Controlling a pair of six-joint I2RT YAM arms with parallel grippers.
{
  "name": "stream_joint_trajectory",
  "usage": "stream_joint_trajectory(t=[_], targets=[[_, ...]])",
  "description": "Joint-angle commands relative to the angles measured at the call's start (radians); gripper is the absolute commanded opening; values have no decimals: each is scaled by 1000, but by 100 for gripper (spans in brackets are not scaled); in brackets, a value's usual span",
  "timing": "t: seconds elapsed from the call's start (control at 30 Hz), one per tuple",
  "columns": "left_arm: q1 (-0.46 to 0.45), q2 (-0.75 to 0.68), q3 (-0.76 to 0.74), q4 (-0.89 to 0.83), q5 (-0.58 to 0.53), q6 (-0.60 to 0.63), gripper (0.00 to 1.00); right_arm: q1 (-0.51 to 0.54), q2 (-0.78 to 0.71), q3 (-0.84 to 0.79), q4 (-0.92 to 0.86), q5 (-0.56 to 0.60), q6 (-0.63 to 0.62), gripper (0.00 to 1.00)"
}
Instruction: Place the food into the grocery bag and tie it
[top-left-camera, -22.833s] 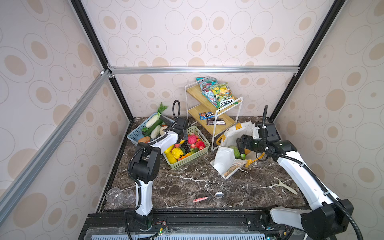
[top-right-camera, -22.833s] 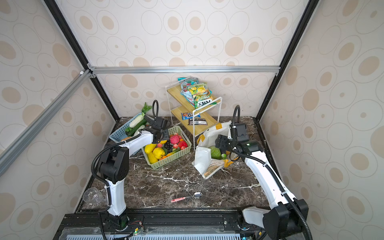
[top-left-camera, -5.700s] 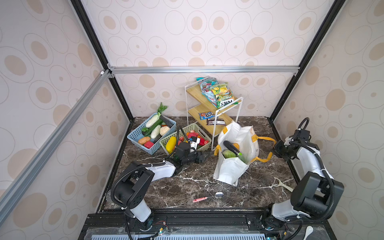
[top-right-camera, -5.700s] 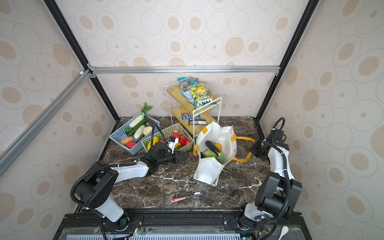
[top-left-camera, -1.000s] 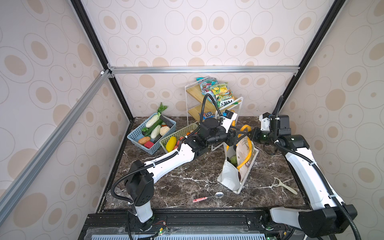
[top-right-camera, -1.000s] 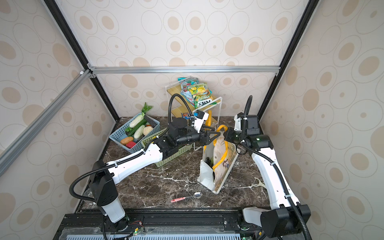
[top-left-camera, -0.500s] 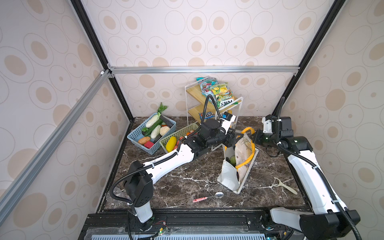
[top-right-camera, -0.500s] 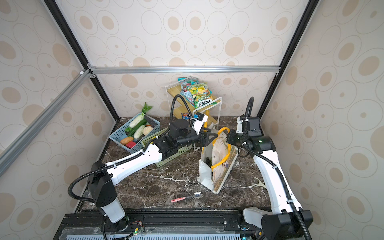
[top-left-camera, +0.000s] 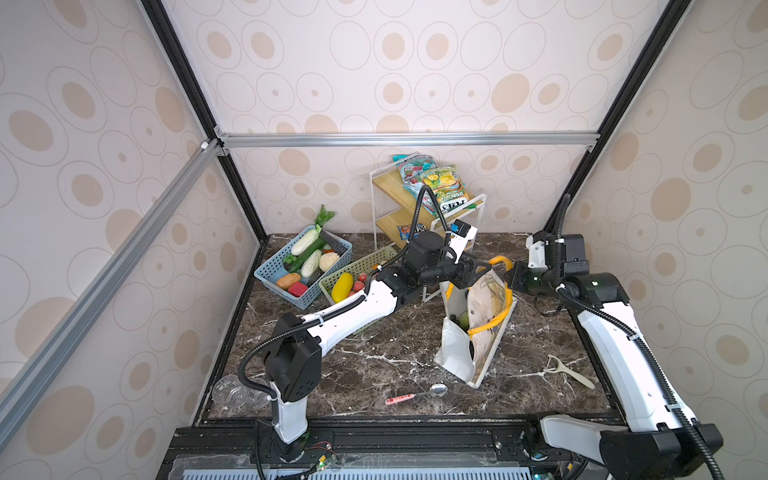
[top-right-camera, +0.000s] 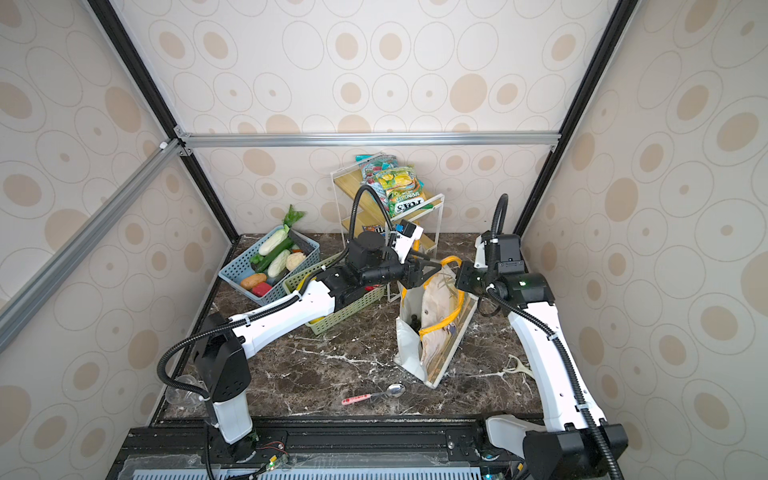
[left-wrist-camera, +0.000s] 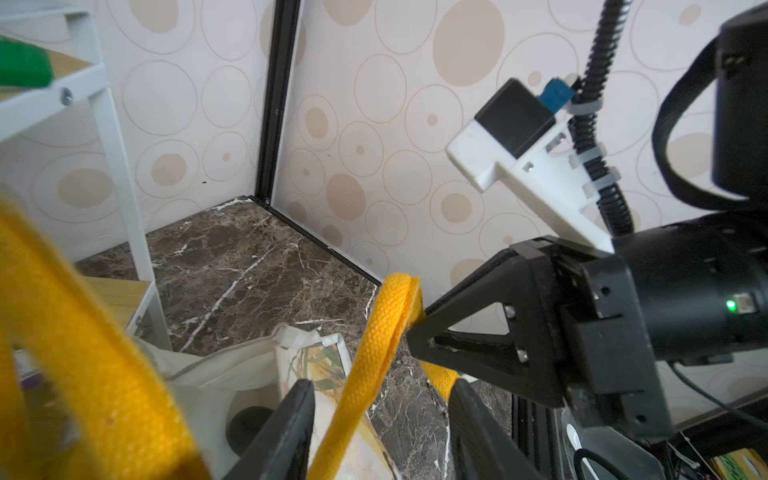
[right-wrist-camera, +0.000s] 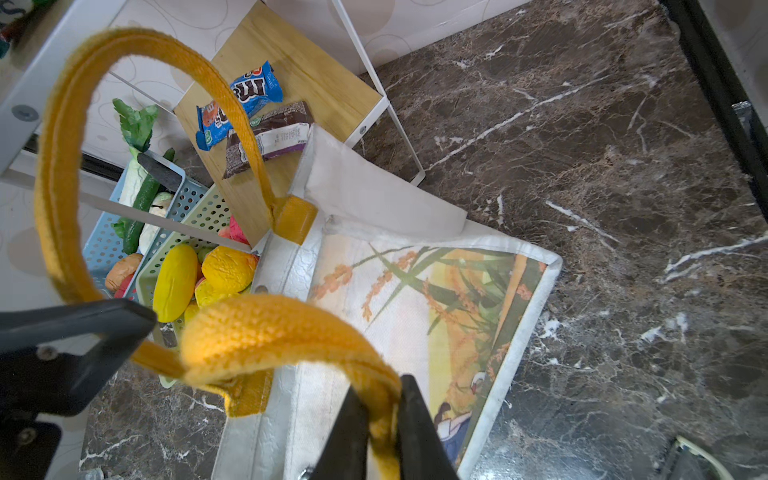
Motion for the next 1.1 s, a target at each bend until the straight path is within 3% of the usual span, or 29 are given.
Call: stream_joint_trajectory(t=[0.0, 0.13, 0.43, 0.73, 0.93, 1.07], targets=[[-22, 7, 74, -1, 79, 18, 52, -1, -8, 8, -35, 3, -9, 16], [-40, 21, 72, 32, 130, -7, 51, -3, 4, 13, -53, 31, 0, 17], [-63, 37, 79, 36, 164, -29, 51, -17, -97, 3, -209, 231, 46, 18], [-49, -19, 136, -103, 71, 0, 56, -19, -114, -70, -176, 208, 64, 20], [-7, -81, 126, -90, 109, -61, 57, -19, -71, -33, -155, 175, 52, 20], [9, -82, 189, -176, 86, -45, 56, -18, -52, -14, -132, 145, 48, 20]])
